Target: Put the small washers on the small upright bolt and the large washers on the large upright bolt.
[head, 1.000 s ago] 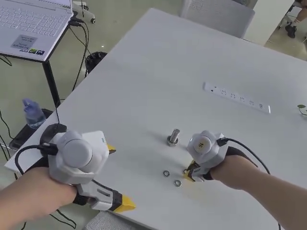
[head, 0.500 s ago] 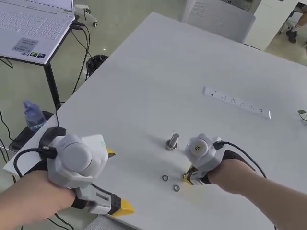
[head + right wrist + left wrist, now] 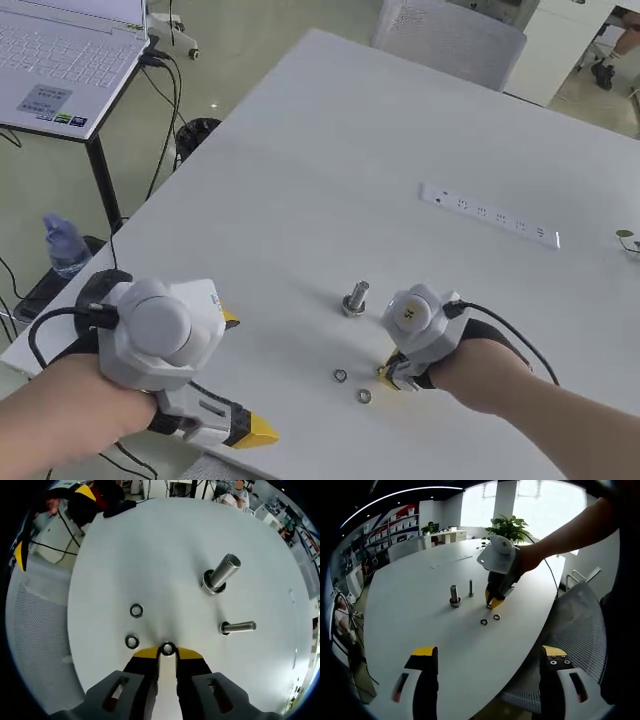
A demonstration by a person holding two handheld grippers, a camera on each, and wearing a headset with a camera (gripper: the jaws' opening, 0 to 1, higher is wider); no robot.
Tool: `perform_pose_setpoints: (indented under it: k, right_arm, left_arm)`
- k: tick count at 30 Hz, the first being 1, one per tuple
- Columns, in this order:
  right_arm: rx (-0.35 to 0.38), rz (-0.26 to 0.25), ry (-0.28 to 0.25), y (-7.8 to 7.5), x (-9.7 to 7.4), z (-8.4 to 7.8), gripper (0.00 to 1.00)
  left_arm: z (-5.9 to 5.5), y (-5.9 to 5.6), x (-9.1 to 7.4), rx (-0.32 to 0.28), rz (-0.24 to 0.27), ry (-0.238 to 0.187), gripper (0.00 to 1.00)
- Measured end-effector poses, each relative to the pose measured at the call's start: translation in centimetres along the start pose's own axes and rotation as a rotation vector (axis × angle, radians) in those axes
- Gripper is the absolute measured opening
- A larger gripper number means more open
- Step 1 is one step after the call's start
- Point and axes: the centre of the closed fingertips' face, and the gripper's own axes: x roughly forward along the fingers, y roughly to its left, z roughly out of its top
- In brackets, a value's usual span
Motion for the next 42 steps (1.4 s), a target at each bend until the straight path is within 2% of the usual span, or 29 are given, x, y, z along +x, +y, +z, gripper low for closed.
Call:
perform_pose_setpoints:
  k: [8, 22, 42]
  right_arm:
    - [0.017, -0.001, 0.004, -0.5, -0.5, -0.7, 0.12]
    - [0.052, -0.031, 0.006, -2.1, -2.3, -1.8, 0.12]
    - [0.055, -0.069, -0.021, -5.7, -4.7, 0.2, 0.12]
  left_arm:
    - [0.2, -0.2, 0.2, 0.004, -0.006, -0.002, 0.83]
    - [0.1, 0.0, 0.2, 0.014, -0.01, 0.0, 0.83]
    - [0.3, -0.1, 1.0, 0.019, -0.024, 0.001, 0.83]
